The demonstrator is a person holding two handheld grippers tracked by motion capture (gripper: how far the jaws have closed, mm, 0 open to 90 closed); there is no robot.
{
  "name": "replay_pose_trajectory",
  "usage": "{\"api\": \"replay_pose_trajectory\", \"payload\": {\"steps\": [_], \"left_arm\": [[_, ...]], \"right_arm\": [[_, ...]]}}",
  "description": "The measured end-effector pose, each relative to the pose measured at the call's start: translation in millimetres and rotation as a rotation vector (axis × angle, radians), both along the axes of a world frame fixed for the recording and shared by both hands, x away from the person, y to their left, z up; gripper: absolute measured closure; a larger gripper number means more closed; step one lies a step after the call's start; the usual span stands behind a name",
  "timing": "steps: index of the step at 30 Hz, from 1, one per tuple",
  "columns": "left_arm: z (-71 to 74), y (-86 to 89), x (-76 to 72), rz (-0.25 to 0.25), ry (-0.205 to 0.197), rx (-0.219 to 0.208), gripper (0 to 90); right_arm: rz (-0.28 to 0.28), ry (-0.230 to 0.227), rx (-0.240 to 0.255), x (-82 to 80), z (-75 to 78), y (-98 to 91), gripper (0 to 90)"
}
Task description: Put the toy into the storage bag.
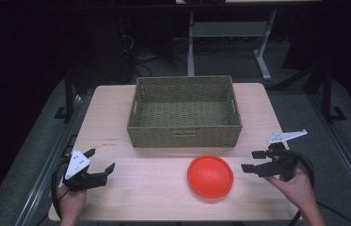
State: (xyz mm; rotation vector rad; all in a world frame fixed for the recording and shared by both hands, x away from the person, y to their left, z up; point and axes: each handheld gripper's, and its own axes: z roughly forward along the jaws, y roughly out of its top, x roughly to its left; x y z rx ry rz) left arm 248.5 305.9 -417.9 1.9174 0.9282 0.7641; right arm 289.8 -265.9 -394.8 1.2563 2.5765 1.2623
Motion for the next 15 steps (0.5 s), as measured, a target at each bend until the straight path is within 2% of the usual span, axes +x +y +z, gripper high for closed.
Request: {"api": "replay_pose_trajectory", "payload": {"steps": [5, 15], "left_arm": [[-0.4, -0.4, 0.8, -0.002, 0.001, -0.006, 13.0], [-0.3, -0.5, 0.8, -0.003, 0.002, -0.005, 13.0]], "right_arm": [[0.033, 0.041, -0.036, 13.1, -3.0, 20.3, 20.7], [0.07, 0.106, -0.08, 34.3, -17.1, 40.2, 22.6]]}}
